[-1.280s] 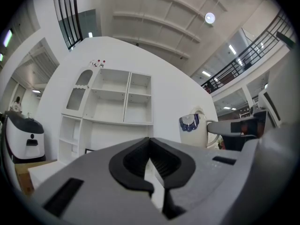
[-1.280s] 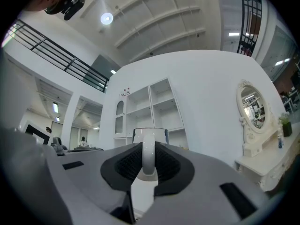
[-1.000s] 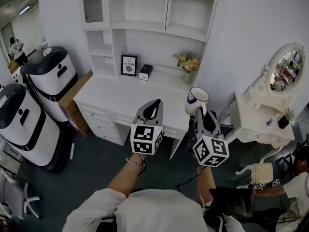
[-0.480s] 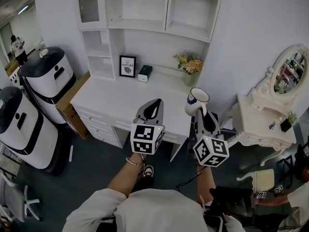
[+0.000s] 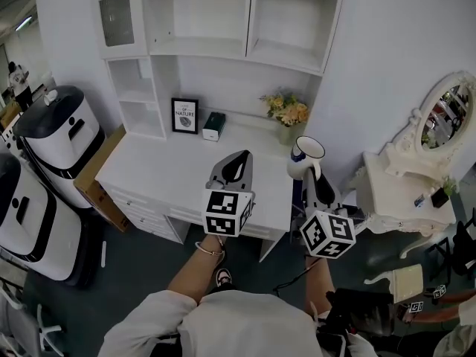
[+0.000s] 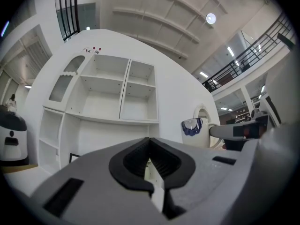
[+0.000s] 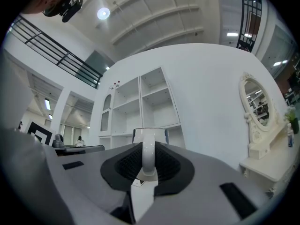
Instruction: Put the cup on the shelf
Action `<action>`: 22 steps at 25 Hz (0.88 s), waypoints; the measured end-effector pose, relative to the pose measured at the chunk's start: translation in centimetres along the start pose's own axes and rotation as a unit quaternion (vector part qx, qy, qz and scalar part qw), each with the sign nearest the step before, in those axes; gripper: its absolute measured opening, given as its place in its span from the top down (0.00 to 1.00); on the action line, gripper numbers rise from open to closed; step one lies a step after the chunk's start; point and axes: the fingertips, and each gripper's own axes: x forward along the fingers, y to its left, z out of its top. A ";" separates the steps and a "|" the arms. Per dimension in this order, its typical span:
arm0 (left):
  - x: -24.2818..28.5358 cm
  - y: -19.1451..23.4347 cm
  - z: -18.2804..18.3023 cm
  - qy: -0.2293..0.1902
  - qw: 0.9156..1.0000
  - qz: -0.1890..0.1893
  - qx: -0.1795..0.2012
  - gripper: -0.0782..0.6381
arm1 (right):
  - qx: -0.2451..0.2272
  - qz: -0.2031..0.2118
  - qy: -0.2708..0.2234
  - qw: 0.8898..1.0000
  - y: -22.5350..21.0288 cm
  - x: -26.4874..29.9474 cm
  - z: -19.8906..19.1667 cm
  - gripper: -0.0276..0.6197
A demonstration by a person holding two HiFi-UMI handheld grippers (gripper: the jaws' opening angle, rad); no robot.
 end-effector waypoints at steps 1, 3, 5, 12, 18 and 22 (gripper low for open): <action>0.9 0.3 0.0 0.000 1.000 -0.003 -0.001 0.88 | 0.000 -0.003 -0.002 1.000 -0.3 0.8 0.2 0.84; 2.4 0.8 -0.2 0.000 1.000 -0.008 -0.003 0.88 | 0.000 -0.008 -0.005 1.000 -1.0 2.2 0.3 0.84; 3.8 1.3 -0.7 0.002 1.000 -0.011 -0.006 0.88 | 0.003 -0.009 -0.003 1.000 -1.5 3.5 0.0 0.84; 8.1 3.8 -1.9 0.010 1.000 -0.015 -0.012 0.88 | 0.012 -0.008 0.003 1.000 -2.4 8.3 -1.3 0.84; 11.7 6.1 -2.7 0.015 1.000 -0.019 -0.008 0.88 | 0.014 -0.008 0.003 1.000 -3.2 12.2 -2.2 0.84; 13.9 7.3 -3.1 0.018 1.000 -0.025 -0.002 0.88 | 0.018 -0.015 0.003 1.000 -4.1 14.5 -3.0 0.84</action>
